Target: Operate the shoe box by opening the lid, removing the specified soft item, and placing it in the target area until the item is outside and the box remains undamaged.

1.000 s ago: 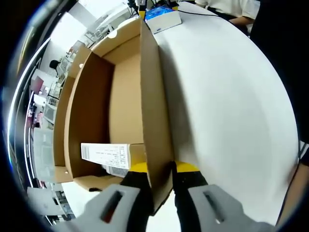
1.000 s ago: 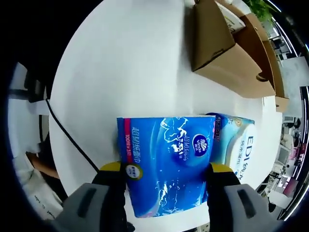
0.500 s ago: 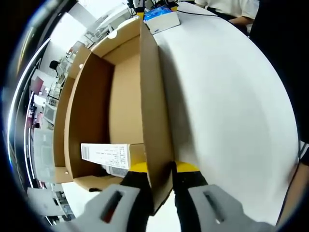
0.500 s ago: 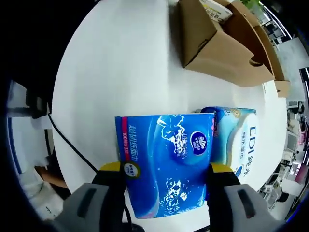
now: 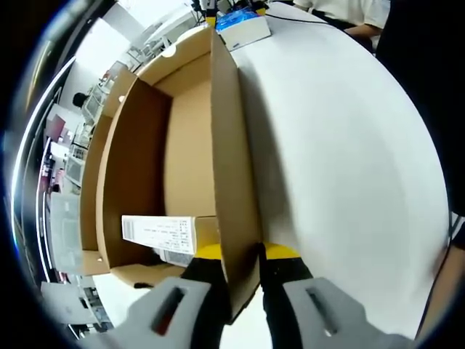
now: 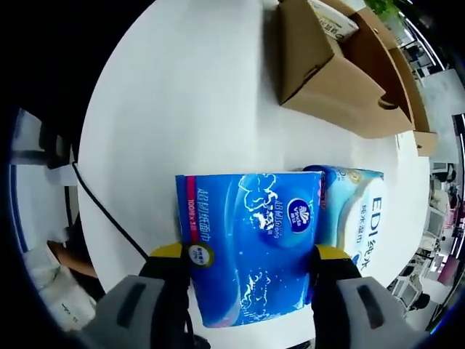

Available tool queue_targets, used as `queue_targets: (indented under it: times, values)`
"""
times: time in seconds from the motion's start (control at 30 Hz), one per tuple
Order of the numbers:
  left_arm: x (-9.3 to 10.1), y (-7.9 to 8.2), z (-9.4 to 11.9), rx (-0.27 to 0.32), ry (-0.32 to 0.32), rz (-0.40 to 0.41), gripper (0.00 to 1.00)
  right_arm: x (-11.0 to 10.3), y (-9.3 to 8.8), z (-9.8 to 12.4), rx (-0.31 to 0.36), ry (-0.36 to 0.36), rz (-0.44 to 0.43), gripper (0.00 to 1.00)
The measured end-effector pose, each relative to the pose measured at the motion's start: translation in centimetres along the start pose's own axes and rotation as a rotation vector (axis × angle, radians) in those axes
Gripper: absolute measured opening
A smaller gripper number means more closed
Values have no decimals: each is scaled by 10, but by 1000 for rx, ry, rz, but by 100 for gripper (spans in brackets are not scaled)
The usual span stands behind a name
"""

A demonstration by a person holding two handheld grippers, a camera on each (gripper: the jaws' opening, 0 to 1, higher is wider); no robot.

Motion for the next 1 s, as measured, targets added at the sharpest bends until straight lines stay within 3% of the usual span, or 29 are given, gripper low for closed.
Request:
queue_targets:
  times: [0.27, 0.37, 0.53, 0.7, 0.87, 1.0]
  values:
    - [0, 1, 0, -1, -1, 0, 14, 2, 5, 16, -3, 1, 15, 60]
    - [0, 1, 0, -3, -1, 0, 14, 4, 6, 26, -3, 1, -39, 56]
    - [0, 0, 0, -3, 0, 0, 14, 8, 14, 36, 18, -17, -33, 58]
    - [0, 0, 0, -2, -1, 0, 14, 8, 16, 36, 18, -17, -58, 55]
    - [-1, -1, 0, -1, -1, -1, 14, -2, 16, 31, 9, 43, -139, 41]
    - [-1, -1, 0, -2, -1, 0, 14, 2, 17, 36, 16, 34, -127, 40]
Point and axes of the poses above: the point that each gripper's makers call its tool centre point, and the gripper's own axes: z roughly backward along the fingers, x roughly to its right, y roughly out of its top, the point moved 8 cm from there along z, roughly backward along the fingers, and after that the axes turned 13 degrees about x, right-handed, at the moved point
